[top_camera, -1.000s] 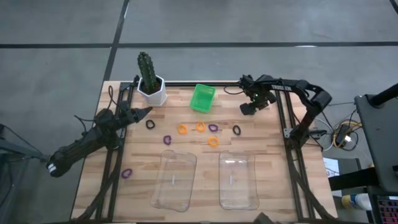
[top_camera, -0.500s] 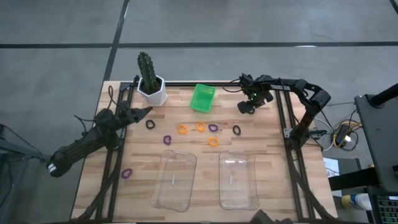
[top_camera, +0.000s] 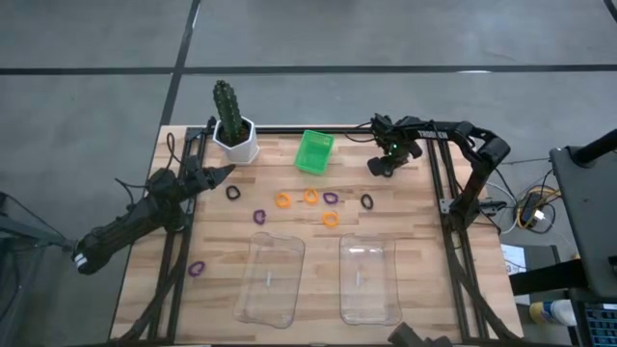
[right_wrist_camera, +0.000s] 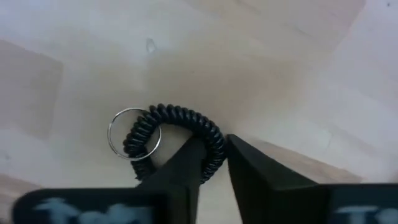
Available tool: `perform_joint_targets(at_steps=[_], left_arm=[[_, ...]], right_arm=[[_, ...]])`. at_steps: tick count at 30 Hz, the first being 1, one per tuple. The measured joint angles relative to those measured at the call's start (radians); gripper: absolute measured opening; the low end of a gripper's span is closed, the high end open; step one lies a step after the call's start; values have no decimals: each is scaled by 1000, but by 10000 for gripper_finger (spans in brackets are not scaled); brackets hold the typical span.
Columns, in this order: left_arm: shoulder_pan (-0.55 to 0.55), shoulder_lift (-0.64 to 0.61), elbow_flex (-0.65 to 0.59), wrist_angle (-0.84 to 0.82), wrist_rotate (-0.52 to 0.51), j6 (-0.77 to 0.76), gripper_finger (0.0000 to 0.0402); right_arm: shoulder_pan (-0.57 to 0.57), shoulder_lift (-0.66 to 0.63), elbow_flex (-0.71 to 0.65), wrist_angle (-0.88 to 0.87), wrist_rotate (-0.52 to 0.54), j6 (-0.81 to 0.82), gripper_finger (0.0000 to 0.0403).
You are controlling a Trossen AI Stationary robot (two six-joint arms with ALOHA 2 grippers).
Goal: Sort spring keychains
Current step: Put the top black spring keychain into the green bin
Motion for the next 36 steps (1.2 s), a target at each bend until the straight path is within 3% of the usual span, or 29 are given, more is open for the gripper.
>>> perform_joint_targets(at_steps=[4,13,21,28,36], left_arm=[[0,0,0,0,0,0,0],[0,0,0,-2,0,1,0],[0,0,0,-10,0,2,0],[0,0,0,-20,0,2,0],[0,0,0,-24,0,2,0]], right_arm=[[0,-26,-4,2,-12,-29,18],[16,-117,-4,-4,-111,-12,14],[75,-229,38,-7,-123,53,13],[138,-265,163,3,-123,99,13],[189,-186,377,17,-116,99,13]])
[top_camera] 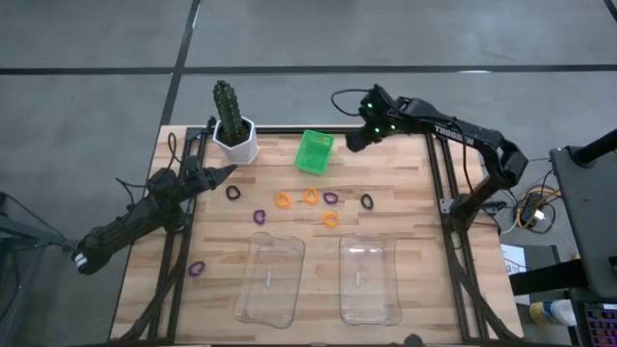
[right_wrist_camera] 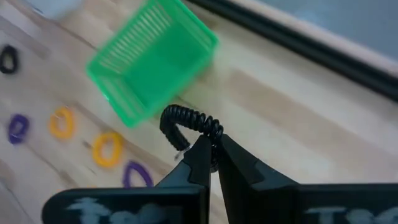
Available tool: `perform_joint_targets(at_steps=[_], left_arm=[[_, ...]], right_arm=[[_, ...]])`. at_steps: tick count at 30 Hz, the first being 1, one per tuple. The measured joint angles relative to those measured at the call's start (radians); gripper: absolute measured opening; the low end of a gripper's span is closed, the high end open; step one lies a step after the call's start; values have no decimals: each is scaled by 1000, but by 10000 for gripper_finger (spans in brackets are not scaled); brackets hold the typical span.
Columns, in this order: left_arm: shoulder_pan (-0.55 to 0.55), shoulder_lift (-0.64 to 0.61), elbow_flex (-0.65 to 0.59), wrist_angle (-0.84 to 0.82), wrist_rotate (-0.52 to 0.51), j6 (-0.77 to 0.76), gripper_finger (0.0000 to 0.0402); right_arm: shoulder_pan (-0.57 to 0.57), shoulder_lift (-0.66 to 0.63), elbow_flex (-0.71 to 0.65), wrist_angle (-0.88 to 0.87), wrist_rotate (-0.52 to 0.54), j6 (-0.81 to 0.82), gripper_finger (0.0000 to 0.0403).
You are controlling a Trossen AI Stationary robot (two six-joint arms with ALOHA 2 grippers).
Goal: Sort spring keychains
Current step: Put the top black spring keychain into the green bin
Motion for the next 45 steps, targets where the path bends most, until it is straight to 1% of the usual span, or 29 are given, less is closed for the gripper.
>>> perform_joint_targets(at_steps=[9,17,21,25,29,35,38,45], left_arm=[[0,0,0,0,0,0,0],[0,0,0,4,0,0,0],[0,0,0,4,0,0,0],[0,0,0,3,0,0,0],[0,0,0,3,0,0,0],[0,1,0,2,0,0,0],[0,1,0,2,0,0,0],[0,1,0,2,0,0,0]], right_arm=[[23,190,204,12,-5,-19,13],[49,402,380,1,-10,-16,13],[62,519,486,-58,-27,-18,13],[73,630,605,-155,-28,-23,13],[81,722,709,-220,-30,-65,13],[87,803,833,-321,15,-89,13],[86,814,858,-341,19,-94,13],[90,815,862,-348,15,-97,13]])
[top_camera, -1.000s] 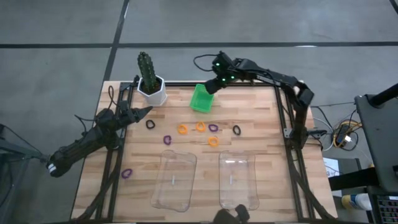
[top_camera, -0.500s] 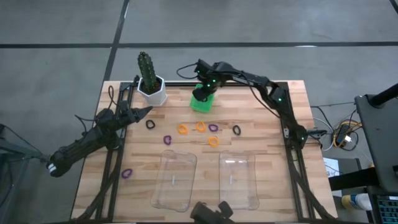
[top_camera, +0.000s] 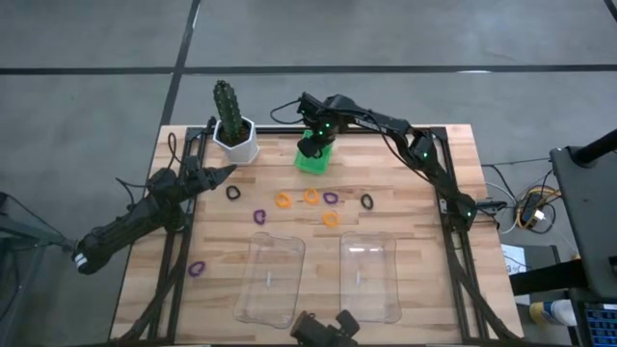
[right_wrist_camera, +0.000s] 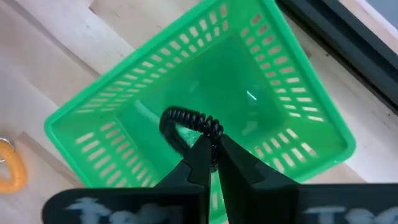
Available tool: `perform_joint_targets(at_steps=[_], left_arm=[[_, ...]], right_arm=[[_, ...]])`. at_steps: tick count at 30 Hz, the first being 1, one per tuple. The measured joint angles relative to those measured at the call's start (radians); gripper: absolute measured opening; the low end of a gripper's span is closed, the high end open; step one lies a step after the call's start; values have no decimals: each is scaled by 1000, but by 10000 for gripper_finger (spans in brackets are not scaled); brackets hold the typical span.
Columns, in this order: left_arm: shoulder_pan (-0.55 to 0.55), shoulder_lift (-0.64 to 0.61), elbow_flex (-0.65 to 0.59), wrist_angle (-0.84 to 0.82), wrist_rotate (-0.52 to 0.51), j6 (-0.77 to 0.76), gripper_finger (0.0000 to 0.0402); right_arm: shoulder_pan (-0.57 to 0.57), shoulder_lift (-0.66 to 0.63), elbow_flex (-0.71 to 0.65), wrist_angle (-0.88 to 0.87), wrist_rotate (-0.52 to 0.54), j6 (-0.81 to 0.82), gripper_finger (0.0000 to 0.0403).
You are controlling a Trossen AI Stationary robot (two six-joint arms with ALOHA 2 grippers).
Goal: Sort spring keychains
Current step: Put the top black spring keychain into the green bin, then put the right black spring keychain into the green bin
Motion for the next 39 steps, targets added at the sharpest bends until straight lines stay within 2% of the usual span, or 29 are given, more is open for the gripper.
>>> perform_joint_targets(at_steps=[4,14,17,21,29,36,39], left_arm=[[0,0,0,0,0,0,0],[0,0,0,1,0,0,0],[0,0,0,1,0,0,0],[0,0,0,1,0,0,0],[0,1,0,2,0,-37,0],[0,2,0,2,0,-42,0],[0,2,0,2,0,-42,0]], right_arm=[[1,0,0,0,-15,-1,27],[6,-2,-1,-11,-72,0,122],[7,-11,-2,-41,-144,0,136],[20,-35,-2,-126,-179,-38,143],[64,-90,-2,-224,-180,-106,114],[93,-160,-8,-287,-191,-155,22],[101,-196,-24,-299,-191,-161,12]])
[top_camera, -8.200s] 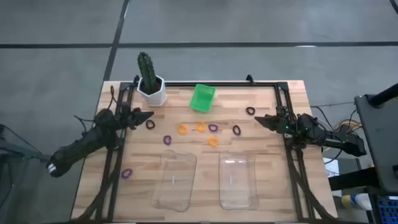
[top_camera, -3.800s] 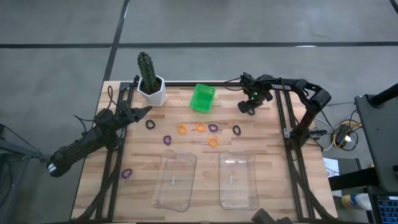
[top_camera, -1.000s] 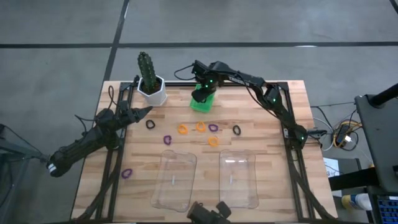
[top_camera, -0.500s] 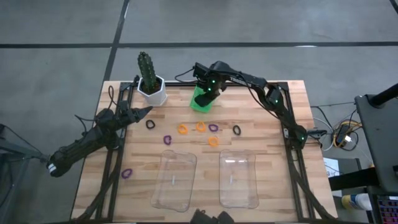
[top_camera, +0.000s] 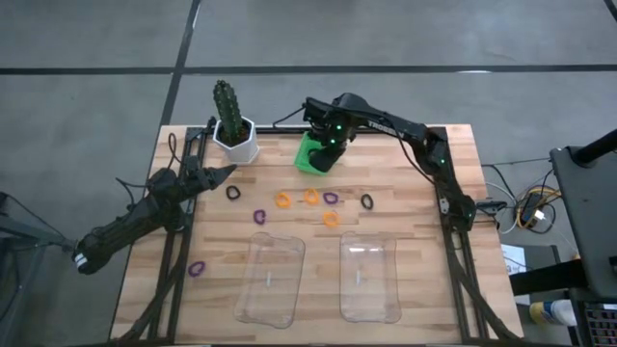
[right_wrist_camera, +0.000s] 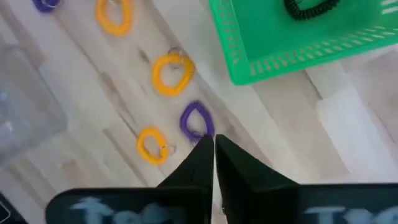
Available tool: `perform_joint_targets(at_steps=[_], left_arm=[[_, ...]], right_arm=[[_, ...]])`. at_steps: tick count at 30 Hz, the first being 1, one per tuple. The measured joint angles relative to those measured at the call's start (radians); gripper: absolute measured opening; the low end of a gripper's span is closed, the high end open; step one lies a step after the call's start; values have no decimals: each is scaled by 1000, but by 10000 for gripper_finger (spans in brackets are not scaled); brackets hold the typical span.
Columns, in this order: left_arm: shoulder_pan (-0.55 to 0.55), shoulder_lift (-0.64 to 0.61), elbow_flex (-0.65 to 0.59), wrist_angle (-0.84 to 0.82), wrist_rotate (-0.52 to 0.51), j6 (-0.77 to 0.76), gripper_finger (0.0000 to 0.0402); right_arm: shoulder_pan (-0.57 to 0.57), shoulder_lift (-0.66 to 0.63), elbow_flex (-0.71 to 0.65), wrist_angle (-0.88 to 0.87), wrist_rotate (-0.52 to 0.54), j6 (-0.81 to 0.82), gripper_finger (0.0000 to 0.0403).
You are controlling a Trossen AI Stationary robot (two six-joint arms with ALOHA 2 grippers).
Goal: Sort spring keychains
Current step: Put the right black spring keychain into the green bin
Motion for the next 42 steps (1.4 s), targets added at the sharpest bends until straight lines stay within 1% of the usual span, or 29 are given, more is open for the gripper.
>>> perform_joint_targets(at_steps=[5,8,11,14,19,24,26,28,30,34,36,39,42], left_arm=[[0,2,0,0,0,-4,0],[0,4,0,-1,0,-13,0],[0,6,0,-2,0,-13,0],[0,6,0,-2,0,-12,0],[0,10,0,-3,0,-31,0],[0,11,0,-3,9,-43,0],[0,11,0,-2,10,-45,0],[0,11,0,-2,10,-45,0],[0,11,0,-1,10,-45,0],[0,11,0,0,10,-45,0],[0,11,0,0,10,-53,0],[0,11,0,0,9,-68,0],[0,11,0,0,9,-68,0]], right_arm=[[10,-80,-66,-22,-3,18,8],[20,-145,-151,-25,-4,36,8],[35,-227,-275,-21,-5,49,8],[44,-320,-427,2,-8,102,8],[49,-466,-692,134,-7,212,8],[51,-567,-891,247,-7,338,13],[52,-595,-949,278,-6,360,25],[53,-615,-1008,315,-3,376,46],[53,-627,-1060,360,-3,380,74],[54,-635,-1145,471,46,400,138],[54,-627,-1170,489,48,427,164],[53,-625,-1202,512,55,439,187],[55,-625,-1244,539,107,459,195]])
